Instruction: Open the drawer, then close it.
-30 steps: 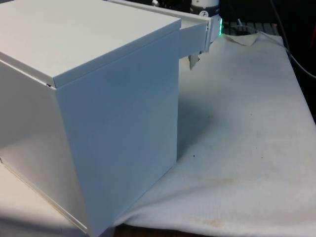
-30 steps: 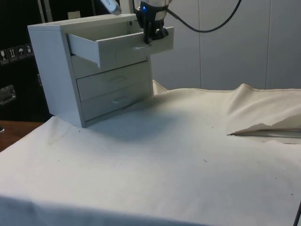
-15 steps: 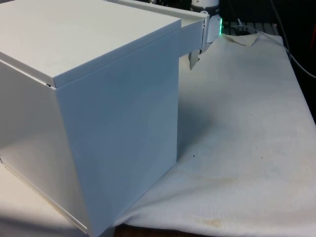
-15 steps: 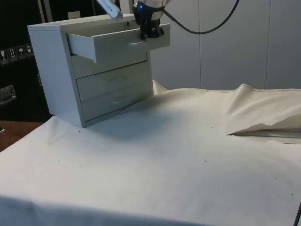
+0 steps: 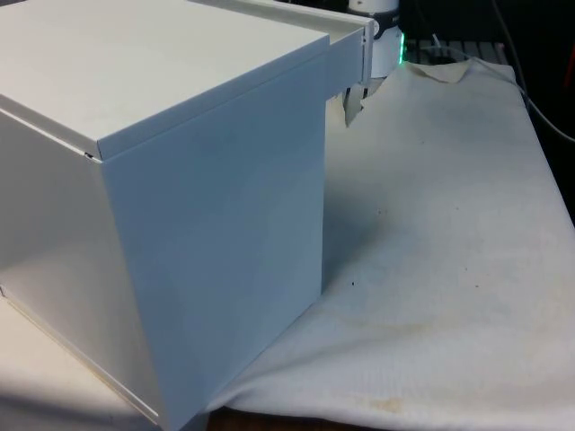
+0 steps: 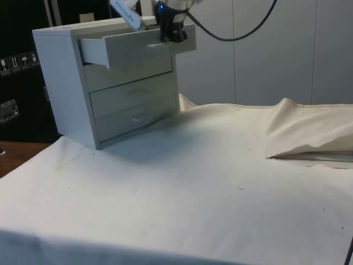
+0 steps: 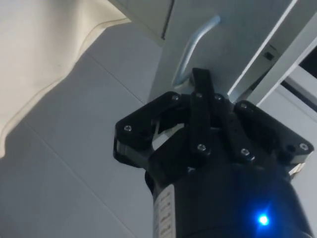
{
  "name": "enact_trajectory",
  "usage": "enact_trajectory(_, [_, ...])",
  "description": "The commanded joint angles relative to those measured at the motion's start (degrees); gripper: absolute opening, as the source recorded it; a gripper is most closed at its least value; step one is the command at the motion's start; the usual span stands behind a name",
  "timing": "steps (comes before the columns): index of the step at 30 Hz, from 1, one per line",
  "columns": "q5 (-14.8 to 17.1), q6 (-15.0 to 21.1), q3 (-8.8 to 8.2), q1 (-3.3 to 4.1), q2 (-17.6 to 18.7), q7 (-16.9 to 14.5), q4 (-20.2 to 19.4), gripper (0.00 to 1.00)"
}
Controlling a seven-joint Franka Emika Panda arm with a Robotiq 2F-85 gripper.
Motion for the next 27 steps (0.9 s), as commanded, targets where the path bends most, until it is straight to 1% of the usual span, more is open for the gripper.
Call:
enact_trajectory(1, [-1.6, -0.1, 0.11, -0.06, 0.5, 1.3, 0.8, 0.00])
enact_trajectory(2, [-1.9, -0.1, 0.06, -0.06, 0.7, 1.7, 1.0, 0.00])
enact_trajectory(3, [-0.8, -0.1, 0.00, 0.00, 0.3, 0.9, 0.3, 0.00])
enact_trajectory(4, [-2.2, 0.1, -0.06, -0.11, 1.0, 2.0, 1.3, 0.00])
enact_trajectory(5, [-2.5, 0.3, -0.23, -0.17, 1.6, 2.6, 1.9, 0.00])
enact_trajectory(10, [-3.2, 1.0, -0.74, -0.29, 3.3, 4.0, 3.6, 0.00])
enact_trajectory(11, [-1.9, 0.2, -0.52, -0.06, 3.0, 3.4, 3.0, 0.00])
enact_trajectory(12, [-3.3, 1.1, -0.86, -0.29, 3.7, 4.3, 4.0, 0.00])
enact_trajectory(20, [-3.3, 2.9, -2.46, -0.40, 7.4, 5.8, 7.6, 0.00])
enact_trajectory(21, [-2.3, 1.9, -2.29, -0.11, 7.0, 5.3, 7.0, 0.00])
enact_trajectory(22, [-3.3, 3.4, -2.81, -0.40, 8.3, 6.1, 8.5, 0.00])
enact_trajectory(27, [-3.2, 4.8, -3.84, -0.52, 10.8, 7.0, 10.7, 0.00])
